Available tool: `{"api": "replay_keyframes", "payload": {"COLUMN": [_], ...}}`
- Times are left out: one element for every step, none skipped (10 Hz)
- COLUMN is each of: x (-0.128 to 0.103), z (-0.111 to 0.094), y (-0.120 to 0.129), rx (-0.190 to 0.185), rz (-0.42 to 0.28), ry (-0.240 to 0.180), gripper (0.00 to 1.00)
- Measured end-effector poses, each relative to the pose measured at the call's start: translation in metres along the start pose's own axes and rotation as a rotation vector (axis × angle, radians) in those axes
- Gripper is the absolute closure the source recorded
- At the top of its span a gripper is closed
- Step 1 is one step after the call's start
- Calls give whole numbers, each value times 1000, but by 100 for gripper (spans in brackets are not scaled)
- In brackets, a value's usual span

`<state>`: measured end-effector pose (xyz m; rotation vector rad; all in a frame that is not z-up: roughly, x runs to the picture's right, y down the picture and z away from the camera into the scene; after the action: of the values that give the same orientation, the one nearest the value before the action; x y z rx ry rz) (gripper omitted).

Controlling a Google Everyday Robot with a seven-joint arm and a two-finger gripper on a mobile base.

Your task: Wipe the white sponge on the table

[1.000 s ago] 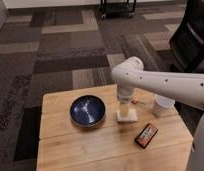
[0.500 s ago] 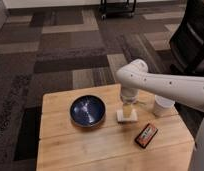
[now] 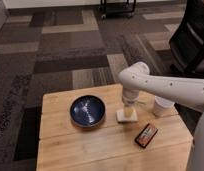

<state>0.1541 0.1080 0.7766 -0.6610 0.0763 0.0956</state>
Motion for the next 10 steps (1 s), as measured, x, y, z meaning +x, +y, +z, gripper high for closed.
{"api": "replay_keyframes", "payload": {"x": [1,0,3,7,10,13,14,17,18,20], "z": [2,3,6,7,9,13,16,24,27,33], "y": [1,1,1,0,0,3,6,8,8,8], "rx": [-10,-11,-14,-15,-16,-25,-31,-45,-51,-61], "rz": [2,2,6,13,20,32,40,55,55,53], "ry": [4,3,8,9,10,8,2,-6,-11,-19], "gripper": [96,99,100,100,100,100,100,100,100,100]}}
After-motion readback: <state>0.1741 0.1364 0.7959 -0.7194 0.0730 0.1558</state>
